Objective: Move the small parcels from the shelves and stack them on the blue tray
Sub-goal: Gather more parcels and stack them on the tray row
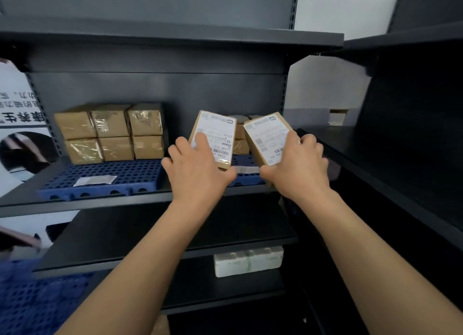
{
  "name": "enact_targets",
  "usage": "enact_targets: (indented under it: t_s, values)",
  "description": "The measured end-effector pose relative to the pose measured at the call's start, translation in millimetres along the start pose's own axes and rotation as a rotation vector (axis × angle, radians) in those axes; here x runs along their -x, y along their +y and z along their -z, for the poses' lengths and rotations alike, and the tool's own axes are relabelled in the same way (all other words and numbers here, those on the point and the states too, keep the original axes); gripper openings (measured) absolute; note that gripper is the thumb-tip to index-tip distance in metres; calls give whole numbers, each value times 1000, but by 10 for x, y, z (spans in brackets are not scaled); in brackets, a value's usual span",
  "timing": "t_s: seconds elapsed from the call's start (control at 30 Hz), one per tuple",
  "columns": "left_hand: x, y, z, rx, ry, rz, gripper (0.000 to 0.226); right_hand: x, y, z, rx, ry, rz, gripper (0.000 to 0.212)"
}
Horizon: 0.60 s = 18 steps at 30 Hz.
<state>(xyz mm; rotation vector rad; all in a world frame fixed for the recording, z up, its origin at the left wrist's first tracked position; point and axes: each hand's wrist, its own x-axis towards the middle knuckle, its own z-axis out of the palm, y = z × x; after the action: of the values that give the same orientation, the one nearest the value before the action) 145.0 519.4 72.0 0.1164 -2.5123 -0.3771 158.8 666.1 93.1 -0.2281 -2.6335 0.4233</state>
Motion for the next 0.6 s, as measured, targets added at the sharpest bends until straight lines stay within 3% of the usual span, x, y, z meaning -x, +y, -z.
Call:
enact_targets:
  t_s: [0.33, 0.6]
  values:
    - [-678, 68, -342, -69, 53, 114, 84, -935, 108, -265, -58, -37, 75, 80]
    - [-1348, 67, -750, 4, 37, 97, 83, -1571, -36, -547, -46, -23, 56, 81]
